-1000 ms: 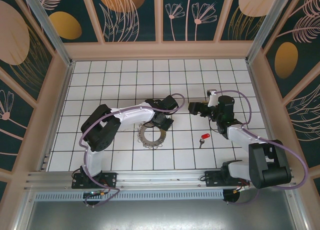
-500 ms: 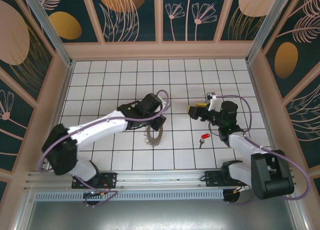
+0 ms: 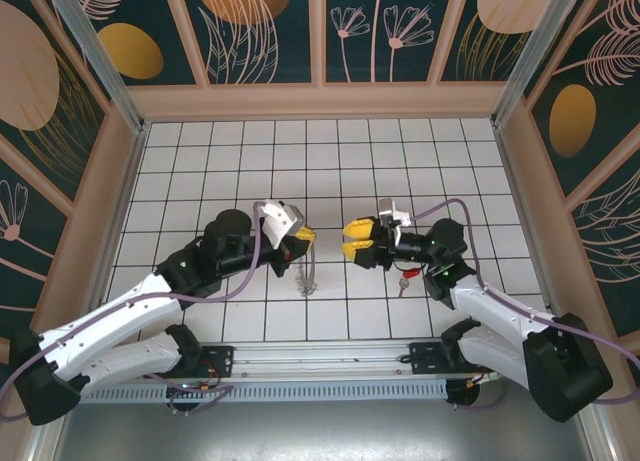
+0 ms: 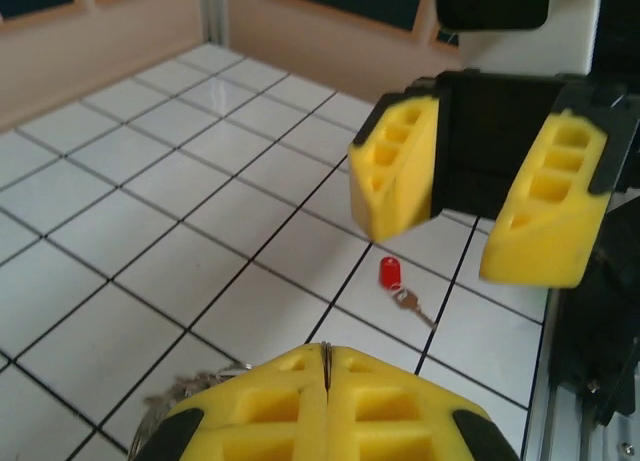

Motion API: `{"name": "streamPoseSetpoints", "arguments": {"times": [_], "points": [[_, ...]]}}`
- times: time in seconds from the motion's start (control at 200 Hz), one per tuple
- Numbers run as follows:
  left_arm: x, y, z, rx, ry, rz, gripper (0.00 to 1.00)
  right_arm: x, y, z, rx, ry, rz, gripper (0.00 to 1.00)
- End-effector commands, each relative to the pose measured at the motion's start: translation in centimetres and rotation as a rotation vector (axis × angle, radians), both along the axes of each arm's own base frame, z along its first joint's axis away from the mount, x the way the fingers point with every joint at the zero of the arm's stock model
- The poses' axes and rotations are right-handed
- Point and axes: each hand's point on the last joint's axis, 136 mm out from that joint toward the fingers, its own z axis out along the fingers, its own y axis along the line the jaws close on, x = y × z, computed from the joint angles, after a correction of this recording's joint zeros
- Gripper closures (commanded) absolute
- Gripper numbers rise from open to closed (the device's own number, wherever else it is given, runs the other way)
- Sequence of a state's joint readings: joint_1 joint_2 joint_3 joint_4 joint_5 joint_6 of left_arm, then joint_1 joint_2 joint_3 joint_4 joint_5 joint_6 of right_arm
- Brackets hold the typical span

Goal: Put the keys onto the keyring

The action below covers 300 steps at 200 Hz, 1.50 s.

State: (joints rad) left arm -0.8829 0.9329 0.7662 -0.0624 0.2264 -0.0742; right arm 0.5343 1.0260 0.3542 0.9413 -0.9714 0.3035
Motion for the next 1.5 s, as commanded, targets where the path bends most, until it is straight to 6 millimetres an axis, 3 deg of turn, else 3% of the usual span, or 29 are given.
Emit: {"name": "streamPoseSetpoints", "arguments": {"times": [0.0,0.23,0.475,0.761,0.981,1.166,1.496], "points": [[-1.1,-0.8,2.8,-0.103,-0.089,-0.084,1.0,-2.0,1.0,2.5,0.041,-0.145,0.096,0.64],[-3.3,-1.7,4.9,-0.184,-0.094,-0.216,1.0,-4.6,1.9,3.8,0.06,-0.221,0.204,0.79],[-4.2,-2.4,5.3,-0.189,-0.1,-0.296,1.0,-4.7,2.0,4.5,0.063,-0.255,0.207,0.86],[-4.7,-2.7,5.6,-0.197,-0.131,-0.334,1.0,-4.5,2.2,3.8,0.042,-0.238,0.201,0.85],[-4.7,-2.7,5.9,-0.198,-0.149,-0.341,1.0,-4.1,2.3,3.4,0.032,-0.225,0.176,0.79],[-4.7,-2.6,5.7,-0.192,-0.153,-0.335,1.0,-3.4,1.9,3.6,0.039,-0.235,0.099,0.67],[-4.8,-2.5,6.0,-0.192,-0.165,-0.339,1.0,-2.2,1.7,3.4,0.025,-0.209,0.019,0.64]]}}
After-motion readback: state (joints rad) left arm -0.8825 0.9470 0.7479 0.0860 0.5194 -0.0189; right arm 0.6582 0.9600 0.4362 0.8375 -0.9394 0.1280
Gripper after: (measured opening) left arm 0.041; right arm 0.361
